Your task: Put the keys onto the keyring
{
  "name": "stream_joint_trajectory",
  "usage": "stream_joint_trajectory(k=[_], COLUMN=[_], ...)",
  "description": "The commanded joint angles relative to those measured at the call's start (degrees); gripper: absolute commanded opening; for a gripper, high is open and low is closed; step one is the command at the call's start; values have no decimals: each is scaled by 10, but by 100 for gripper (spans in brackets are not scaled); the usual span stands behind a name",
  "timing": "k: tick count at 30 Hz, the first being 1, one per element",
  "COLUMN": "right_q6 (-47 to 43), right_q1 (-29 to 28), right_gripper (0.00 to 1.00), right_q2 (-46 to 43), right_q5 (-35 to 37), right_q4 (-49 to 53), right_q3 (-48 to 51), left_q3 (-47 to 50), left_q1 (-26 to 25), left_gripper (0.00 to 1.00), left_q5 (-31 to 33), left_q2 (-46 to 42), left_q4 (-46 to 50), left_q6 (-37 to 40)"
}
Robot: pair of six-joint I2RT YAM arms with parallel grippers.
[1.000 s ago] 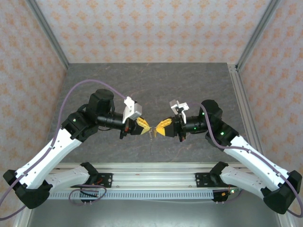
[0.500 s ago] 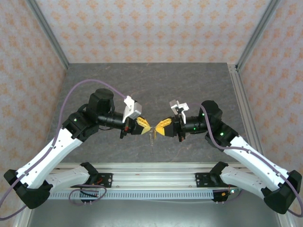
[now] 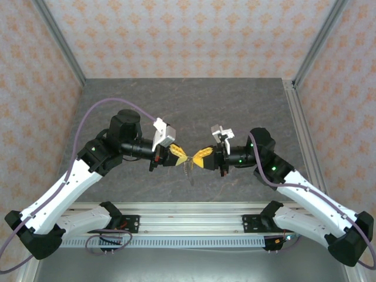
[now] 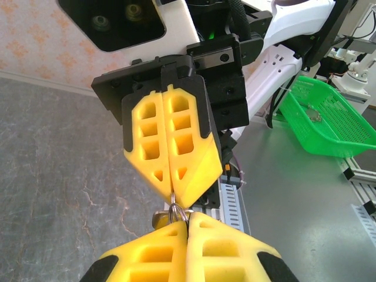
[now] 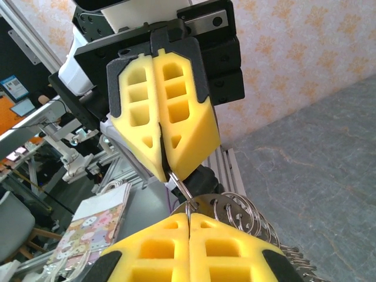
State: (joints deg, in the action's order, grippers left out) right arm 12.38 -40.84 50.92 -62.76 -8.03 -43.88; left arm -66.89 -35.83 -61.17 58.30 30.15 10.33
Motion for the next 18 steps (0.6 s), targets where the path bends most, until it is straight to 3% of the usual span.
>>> stream_joint_trajectory(k=[1,18], right_q6=[25,64], right_q1=[-2,6], right_gripper=[0,0], right_q2=[14,33], right_q5=[8,-9], right_q4=[-24,-19], right_q3=[-17,-27], left_q3=[5,4], left_q1=[5,5], left_gripper=[0,0], left_q5=[-30,-30], left_q2=[-5,-13], left_q4=[-25,-21], left_q6=[-7,-5])
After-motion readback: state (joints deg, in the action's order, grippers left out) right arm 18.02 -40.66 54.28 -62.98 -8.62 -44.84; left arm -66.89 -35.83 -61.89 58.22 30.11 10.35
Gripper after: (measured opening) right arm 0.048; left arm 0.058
